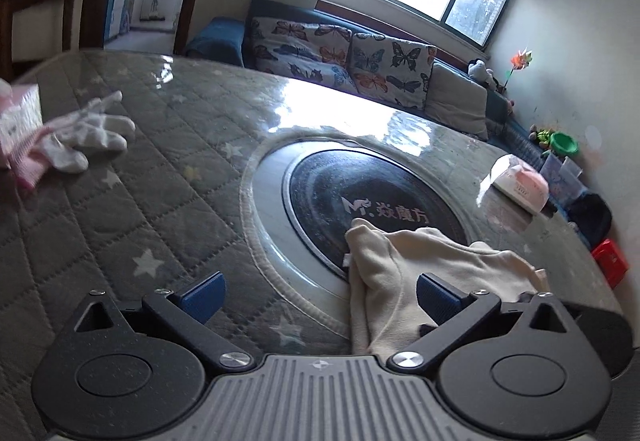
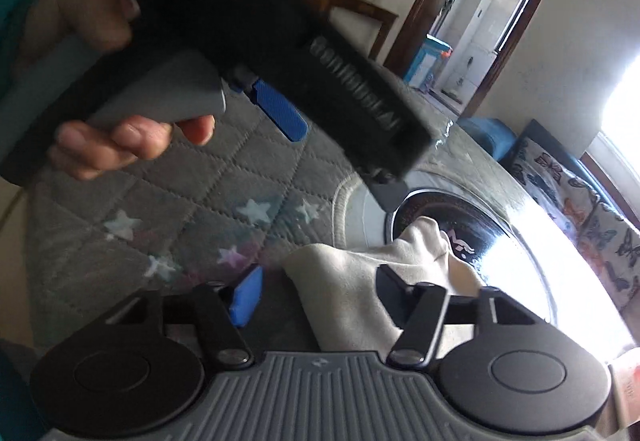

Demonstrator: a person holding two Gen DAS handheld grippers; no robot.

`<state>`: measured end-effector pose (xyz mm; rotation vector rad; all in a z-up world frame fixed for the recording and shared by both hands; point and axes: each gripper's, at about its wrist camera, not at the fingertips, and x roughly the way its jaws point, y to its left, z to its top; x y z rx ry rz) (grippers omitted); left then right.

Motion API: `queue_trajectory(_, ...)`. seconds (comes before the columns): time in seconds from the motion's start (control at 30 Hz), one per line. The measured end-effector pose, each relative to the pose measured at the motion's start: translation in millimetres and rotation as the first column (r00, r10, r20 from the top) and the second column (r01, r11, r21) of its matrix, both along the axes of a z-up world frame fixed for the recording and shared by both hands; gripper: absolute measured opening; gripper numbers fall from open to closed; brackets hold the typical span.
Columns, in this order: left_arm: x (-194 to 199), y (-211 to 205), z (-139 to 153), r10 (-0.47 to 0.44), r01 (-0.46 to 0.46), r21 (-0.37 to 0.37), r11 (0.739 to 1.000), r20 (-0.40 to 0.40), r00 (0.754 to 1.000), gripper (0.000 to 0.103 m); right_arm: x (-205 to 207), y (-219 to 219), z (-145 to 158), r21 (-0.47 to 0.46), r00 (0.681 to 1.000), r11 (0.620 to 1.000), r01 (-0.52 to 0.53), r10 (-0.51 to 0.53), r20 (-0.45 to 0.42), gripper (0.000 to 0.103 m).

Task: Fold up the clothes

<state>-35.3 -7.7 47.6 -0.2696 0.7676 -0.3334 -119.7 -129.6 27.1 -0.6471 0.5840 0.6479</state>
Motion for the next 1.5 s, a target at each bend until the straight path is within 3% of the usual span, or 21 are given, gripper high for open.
queue_trajectory(0.07, 2.2, 0.6, -1.1, -0.008, 0.007, -0.056, 0.998, -0.026, 1.000, 0.103, 3.4, -1.1, 0.3, 0.014, 1.000, 1.000, 0.025, -0.025, -0.004, 0.037)
queue_trajectory(0.17, 6.8, -0.5, -2.3, -0.022, 0.013, -0.134, 0.991, -0.066, 0.998, 0.103, 9.6, -15.0, 10.4, 0.108, 0.996, 0.991, 0.076, -0.072, -0.044, 0.016)
queue_trajectory(0.37, 19.4, -9.7, -6.5, -0.019, -0.018, -0.233, 0.972, -0.154, 0.988, 0.103, 17.7, -47.4, 33.1, 0.291, 0.985, 0.944, 0.157, -0.129, -0.113, 0.011)
queue_trajectory(0.6, 39.7, -29.1, -17.5, -0.052, -0.054, -0.357, 0.933, -0.282, 0.958, 0.097, 21.0, -84.9, 50.4, 0.398, 0.979, 0.897, 0.191, -0.147, -0.139, 0.010)
queue_trajectory(0.7, 45.8, -36.6, -24.6, -0.077, -0.066, -0.418, 0.906, -0.317, 0.945, 0.086, 20.3, -95.2, 50.6, 0.412, 0.981, 0.893, 0.180, -0.134, -0.139, 0.010)
queue_trajectory(0.8, 50.0, -41.8, -31.1, -0.084, -0.072, -0.430, 0.900, -0.334, 0.939, 0.063, 22.3, -99.9, 48.4, 0.418, 0.983, 0.894, 0.162, -0.109, -0.149, 0.010)
queue_trajectory(0.87, 50.8, -43.5, -34.8, -0.085, -0.067, -0.413, 0.908, -0.338, 0.937, 0.042, 21.8, -100.0, 45.9, 0.417, 0.983, 0.896, 0.152, -0.095, -0.155, 0.010)
queue_trajectory(1.03, 48.1, -40.3, -43.9, -0.067, -0.067, -0.368, 0.928, -0.340, 0.938, 0.024, 13.6, -113.5, 46.0, 0.442, 0.974, 0.879, 0.176, -0.091, -0.207, 0.018)
queue_trajectory(1.13, 45.5, -38.6, -44.8, -0.071, -0.059, -0.369, 0.927, -0.327, 0.942, 0.024, 2.7, -132.3, 44.8, 0.441, 0.965, 0.866, 0.237, -0.155, -0.214, 0.021)
queue_trajectory(1.3, 43.1, -41.7, -42.9, -0.069, -0.047, -0.351, 0.935, -0.311, 0.948, 0.027, 0.5, -185.4, 33.5, 0.407, 0.910, 0.816, 0.411, -0.338, -0.241, 0.032)
queue_trajectory(1.5, 42.1, -42.3, -42.6, -0.064, -0.047, -0.343, 0.938, -0.303, 0.951, 0.027, 20.8, -247.3, 18.3, 0.400, 0.794, 0.686, 0.607, -0.536, -0.285, 0.038)
